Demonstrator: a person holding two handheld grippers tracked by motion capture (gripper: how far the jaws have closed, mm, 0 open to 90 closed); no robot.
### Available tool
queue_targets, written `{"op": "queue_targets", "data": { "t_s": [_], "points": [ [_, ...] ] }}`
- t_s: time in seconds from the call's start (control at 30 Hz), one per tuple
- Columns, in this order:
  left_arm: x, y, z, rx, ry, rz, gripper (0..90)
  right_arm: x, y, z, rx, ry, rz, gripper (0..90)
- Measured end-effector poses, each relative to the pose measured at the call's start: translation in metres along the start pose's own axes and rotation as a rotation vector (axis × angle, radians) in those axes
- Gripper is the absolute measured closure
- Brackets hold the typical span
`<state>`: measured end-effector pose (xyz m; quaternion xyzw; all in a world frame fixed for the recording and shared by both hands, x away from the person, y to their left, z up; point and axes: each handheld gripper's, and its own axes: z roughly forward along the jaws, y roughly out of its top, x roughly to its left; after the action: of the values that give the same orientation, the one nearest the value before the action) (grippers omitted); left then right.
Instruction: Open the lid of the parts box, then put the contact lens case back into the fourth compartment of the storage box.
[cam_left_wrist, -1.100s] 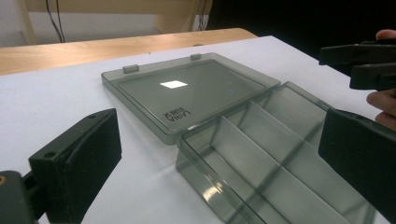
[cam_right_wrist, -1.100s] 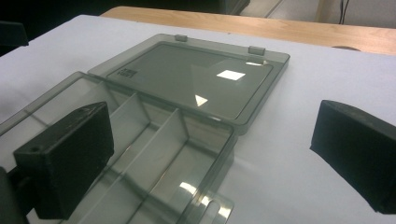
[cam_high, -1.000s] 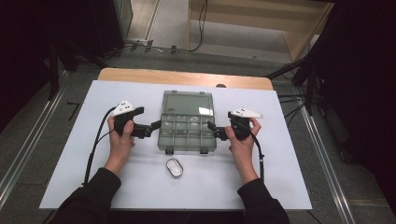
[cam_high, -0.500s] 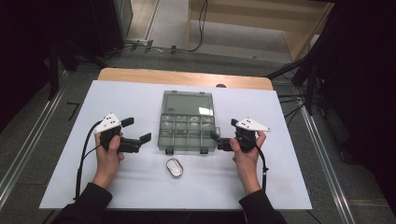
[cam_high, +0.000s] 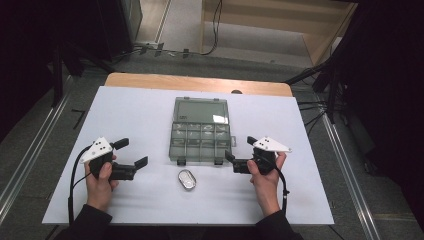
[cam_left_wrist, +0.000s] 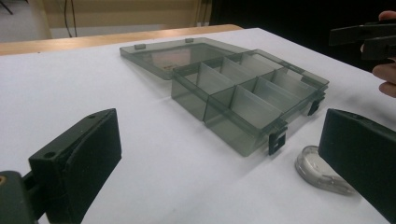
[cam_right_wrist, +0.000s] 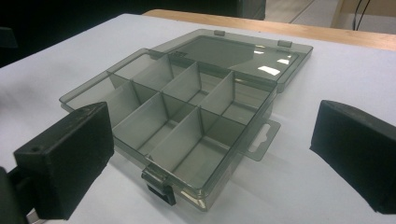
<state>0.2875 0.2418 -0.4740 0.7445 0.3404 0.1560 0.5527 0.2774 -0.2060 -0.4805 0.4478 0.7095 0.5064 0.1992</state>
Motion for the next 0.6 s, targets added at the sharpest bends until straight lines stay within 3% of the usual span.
{"op": "queue_targets", "data": {
  "t_s": [0.27, 0.4, 0.6],
  "points": [
    [0.004, -0.010, -0.024, -0.008, 0.024, -0.020, 0.0, 0.002, 0.000, 0.000, 0.015, 0.002, -0.013, 0.0],
    [0.002, -0.013, -0.032, -0.003, 0.030, -0.010, 0.0, 0.002, 0.002, 0.000, 0.013, 0.009, -0.015, 0.0],
    [0.003, -0.016, -0.042, -0.011, 0.039, -0.008, 0.0, 0.014, 0.005, 0.004, 0.028, 0.036, -0.055, 0.0]
  ]
}}
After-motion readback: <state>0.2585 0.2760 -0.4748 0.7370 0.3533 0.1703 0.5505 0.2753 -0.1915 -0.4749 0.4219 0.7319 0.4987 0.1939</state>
